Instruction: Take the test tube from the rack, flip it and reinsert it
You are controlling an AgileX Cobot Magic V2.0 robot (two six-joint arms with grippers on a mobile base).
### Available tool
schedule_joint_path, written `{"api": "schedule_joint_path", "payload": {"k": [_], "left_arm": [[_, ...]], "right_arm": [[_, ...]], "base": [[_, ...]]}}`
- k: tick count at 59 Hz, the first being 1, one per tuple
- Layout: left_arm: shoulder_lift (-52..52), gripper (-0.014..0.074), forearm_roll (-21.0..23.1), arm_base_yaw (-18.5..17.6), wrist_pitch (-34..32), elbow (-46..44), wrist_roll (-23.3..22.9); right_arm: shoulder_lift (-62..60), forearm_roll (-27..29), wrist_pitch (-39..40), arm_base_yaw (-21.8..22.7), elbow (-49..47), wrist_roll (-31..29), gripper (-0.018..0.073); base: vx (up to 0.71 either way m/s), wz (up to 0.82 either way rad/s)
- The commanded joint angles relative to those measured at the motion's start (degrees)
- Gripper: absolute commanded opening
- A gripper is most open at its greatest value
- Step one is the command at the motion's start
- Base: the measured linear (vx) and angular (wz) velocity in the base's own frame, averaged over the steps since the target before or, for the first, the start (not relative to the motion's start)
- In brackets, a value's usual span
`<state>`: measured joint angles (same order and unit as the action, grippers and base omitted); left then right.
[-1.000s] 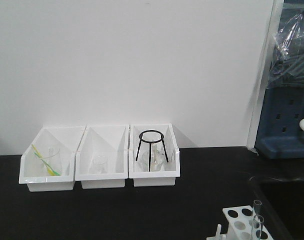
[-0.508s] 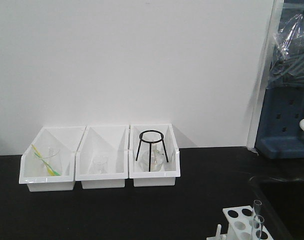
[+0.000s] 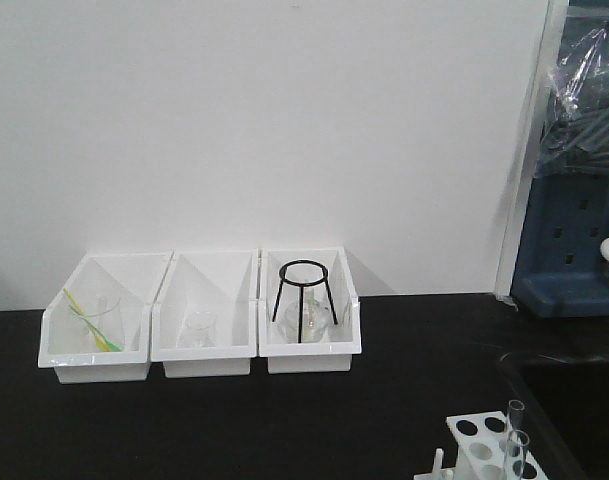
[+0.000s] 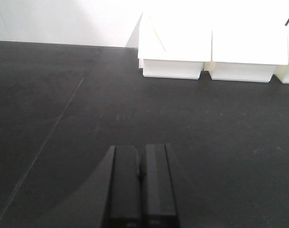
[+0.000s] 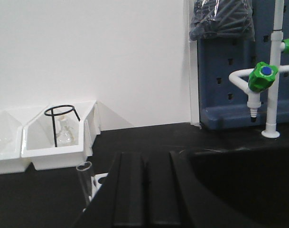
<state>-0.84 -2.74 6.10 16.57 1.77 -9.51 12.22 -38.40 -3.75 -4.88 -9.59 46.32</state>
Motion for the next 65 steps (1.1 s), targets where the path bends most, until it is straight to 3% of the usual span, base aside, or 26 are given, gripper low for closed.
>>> {"api": "schedule_joint_path", "payload": {"k": [1, 10, 13, 16, 23, 65], "left_arm": [[-0.2, -0.0006, 0.2, -0.4, -5.0, 0.1, 0.0], [-0.2, -0.0006, 0.2, -0.4, -5.0, 0.1, 0.0], [-0.2, -0.0006, 0.2, -0.4, -5.0, 0.1, 0.0], [-0.1, -0.0006, 0.2, -0.4, -5.0, 0.1, 0.0], [-0.2, -0.0006, 0.2, -0.4, -5.0, 0.1, 0.0], [-0.2, -0.0006, 0.2, -0.4, -5.0, 0.1, 0.0]], "right_arm": [[-1.1, 12.4, 2.6, 0.2, -0.2, -10.2, -0.0008], [-8.1, 34.0, 2.8, 0.2, 6.6, -37.9, -0.0008], [-12.2, 37.9, 2.8, 0.2, 9.2, -44.2, -0.0008], [-14.0, 40.1, 4.1, 0.2, 11.3, -46.8, -0.0008], [-13.1, 40.8, 1.2, 0.1, 11.4, -47.0, -0.0008], [-13.4, 40.6, 1.3, 0.2, 11.4, -47.0, -0.0008]], "base": [[0.0, 0.0], [0.0, 0.0], [0.0, 0.0], [0.0, 0.0], [0.0, 0.0], [0.0, 0.0]]}}
